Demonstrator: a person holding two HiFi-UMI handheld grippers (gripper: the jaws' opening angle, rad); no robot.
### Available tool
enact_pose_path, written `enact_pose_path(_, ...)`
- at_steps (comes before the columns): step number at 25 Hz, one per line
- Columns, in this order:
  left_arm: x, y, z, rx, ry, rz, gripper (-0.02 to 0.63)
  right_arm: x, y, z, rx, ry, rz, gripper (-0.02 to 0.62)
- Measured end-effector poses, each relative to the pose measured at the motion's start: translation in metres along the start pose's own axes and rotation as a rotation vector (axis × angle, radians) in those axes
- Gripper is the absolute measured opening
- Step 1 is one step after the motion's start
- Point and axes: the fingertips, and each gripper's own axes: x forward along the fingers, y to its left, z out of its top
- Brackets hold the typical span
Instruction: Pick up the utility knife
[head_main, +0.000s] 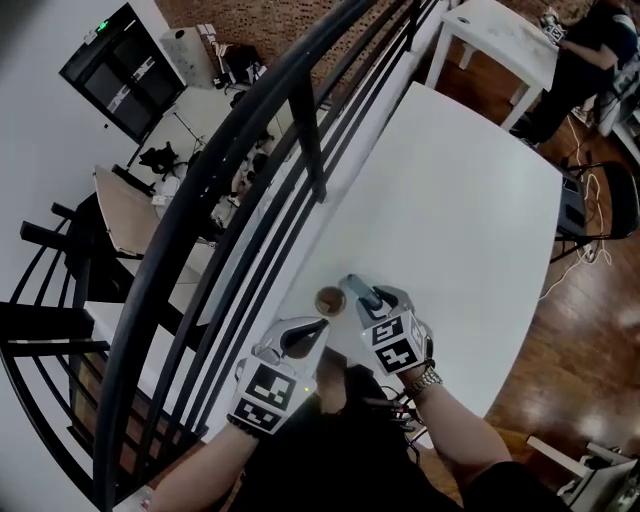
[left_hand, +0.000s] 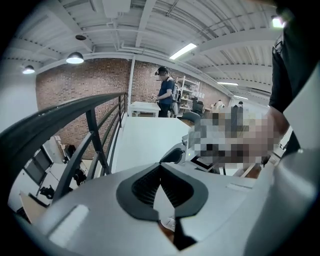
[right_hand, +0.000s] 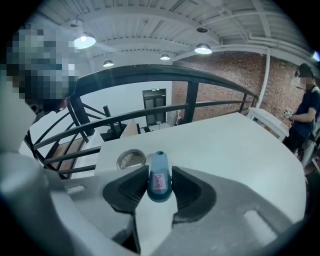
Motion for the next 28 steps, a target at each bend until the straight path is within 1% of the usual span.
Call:
enact_pose_path(3,0.002,-0.005,0.010,0.032,-0.019,-0.029,0.017,-0.014,-0.011,0.003,0.024,-0.018,-0.042,0.135)
enact_pose_path(13,-0.009,-0.023,0.025,0.138,-0.081,-0.133,0.017,-0.062,-0.019,0.000,0.109,-0.087,-0.199,0.135)
enact_pose_path(17,-0.019,-0.034,0.028,0.177,-0.116,-0.181,0.017,-0.091,-0.015,0.004,0.128,-0.133,-0.284,0.135)
enact_pose_path(24,-0.033,-0.052,0.032,0.242,-0.184,-0.282,0.017,-0.153,-0.008,0.009,0.212,-0.218,-0.452,0.135)
enact_pose_path(28,-0.038,-0.066,0.039,0.265,-0.215,-0.326,0.017,-0.189,-0.002,0.005,0.244,-0.255,-0.527,0.135)
